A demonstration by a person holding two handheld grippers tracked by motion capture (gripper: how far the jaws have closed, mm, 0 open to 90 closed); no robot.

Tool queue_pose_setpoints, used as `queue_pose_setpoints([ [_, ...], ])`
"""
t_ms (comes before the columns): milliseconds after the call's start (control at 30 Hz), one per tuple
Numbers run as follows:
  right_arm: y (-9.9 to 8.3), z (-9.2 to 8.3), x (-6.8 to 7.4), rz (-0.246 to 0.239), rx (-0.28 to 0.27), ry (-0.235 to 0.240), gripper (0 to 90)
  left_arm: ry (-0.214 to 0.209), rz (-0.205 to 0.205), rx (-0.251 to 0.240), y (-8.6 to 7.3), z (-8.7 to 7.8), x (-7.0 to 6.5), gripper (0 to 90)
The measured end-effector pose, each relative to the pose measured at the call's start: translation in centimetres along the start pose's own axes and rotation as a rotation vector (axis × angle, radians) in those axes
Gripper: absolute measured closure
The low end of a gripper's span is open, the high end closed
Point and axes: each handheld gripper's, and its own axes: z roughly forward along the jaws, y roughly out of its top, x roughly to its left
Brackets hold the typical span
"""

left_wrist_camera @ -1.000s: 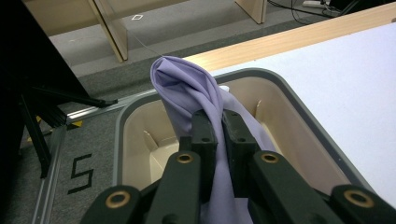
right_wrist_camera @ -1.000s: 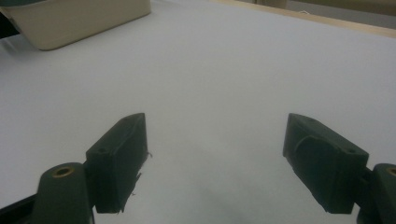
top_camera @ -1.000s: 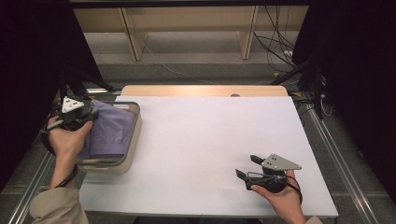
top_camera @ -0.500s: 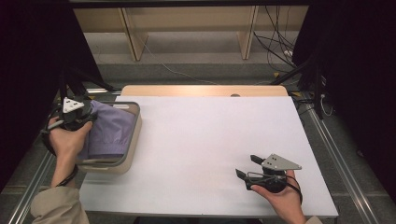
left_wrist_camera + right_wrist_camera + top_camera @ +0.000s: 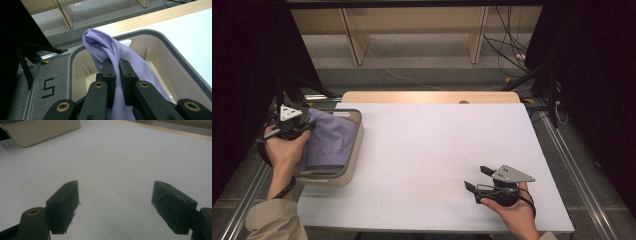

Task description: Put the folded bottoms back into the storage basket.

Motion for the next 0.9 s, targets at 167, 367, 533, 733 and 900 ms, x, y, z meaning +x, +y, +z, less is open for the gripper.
queue_pose_setpoints([
  [167, 0.00, 0.01, 0.01, 0.000, 0.000, 0.001, 22.7, 0.003, -0.004, 0.003, -0.13, 0.11, 0.14, 83.9],
  [367, 0.00, 0.01, 0.00, 0.000, 0.000, -0.001, 22.8, 0.007, -0.005, 0.010, -0.30, 0.28, 0.32, 83.9],
  [533, 0.00, 0.01, 0.01, 0.000, 0.000, 0.000, 22.7, 0.011, -0.006, 0.015, -0.44, 0.42, 0.47, 84.0],
  [733, -0.01, 0.03, 0.00, -0.001, 0.000, 0.001, 22.7, 0.017, -0.011, 0.020, -0.62, 0.64, 0.71, 84.0],
  [900, -0.01, 0.03, 0.00, 0.000, 0.001, 0.000, 22.8, 0.022, -0.009, 0.033, -0.83, 0.89, 0.93, 83.9],
])
